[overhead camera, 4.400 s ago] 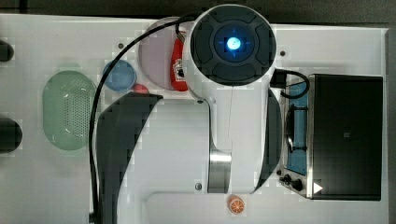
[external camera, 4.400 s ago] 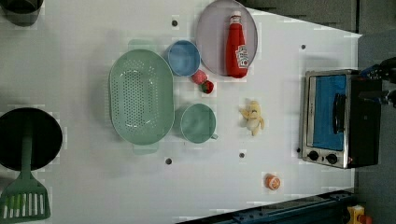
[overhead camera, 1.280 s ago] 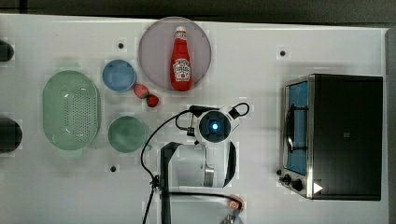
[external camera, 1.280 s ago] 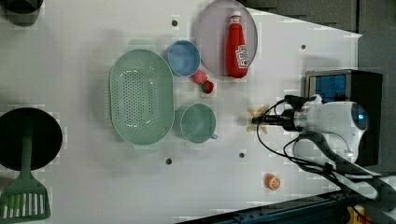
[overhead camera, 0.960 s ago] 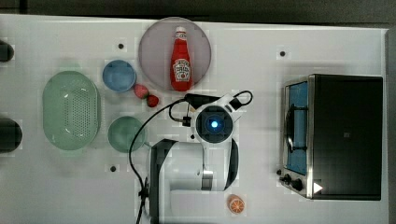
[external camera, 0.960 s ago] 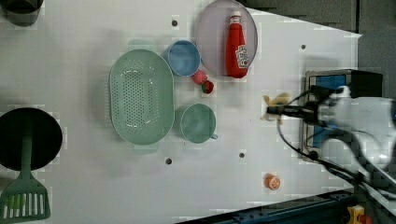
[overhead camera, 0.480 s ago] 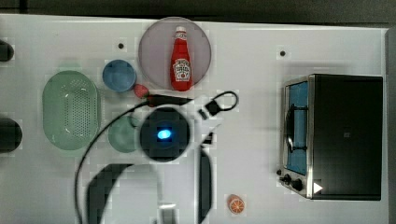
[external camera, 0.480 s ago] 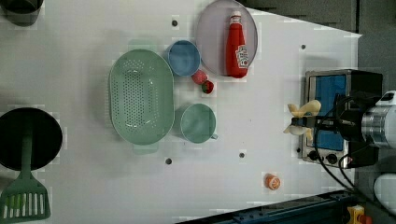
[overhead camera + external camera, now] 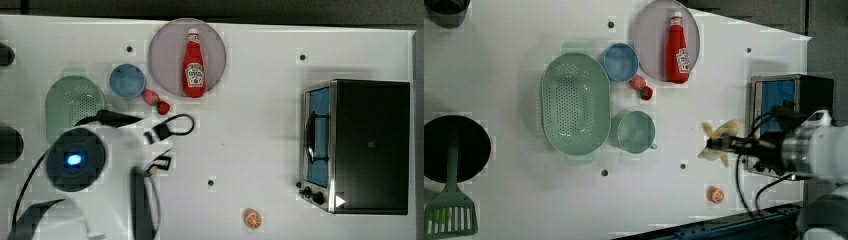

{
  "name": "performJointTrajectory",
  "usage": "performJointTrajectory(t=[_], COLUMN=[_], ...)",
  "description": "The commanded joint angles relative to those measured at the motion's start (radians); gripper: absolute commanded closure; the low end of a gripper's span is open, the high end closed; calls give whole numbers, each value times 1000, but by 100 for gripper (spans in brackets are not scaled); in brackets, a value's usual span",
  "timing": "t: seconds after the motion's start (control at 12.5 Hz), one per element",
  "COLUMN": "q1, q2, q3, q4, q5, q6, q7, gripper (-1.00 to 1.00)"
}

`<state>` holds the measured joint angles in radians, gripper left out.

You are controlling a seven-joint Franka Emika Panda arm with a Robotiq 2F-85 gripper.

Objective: Pick Banana and place it in mug.

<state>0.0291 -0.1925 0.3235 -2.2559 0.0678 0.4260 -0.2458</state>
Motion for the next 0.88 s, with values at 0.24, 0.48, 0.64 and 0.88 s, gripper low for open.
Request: performJointTrajectory(t=[0.24,0.48,0.64,0.88], q1=[5,5,5,5], q2=[116,206,246,271], q3=[75,102,102,102], q4=[-4,-34,-61,-90], q5=[32,32,32,32], q6=[80,220,295,329], q7=[326,334,335,335], gripper=[40,40,12,-55])
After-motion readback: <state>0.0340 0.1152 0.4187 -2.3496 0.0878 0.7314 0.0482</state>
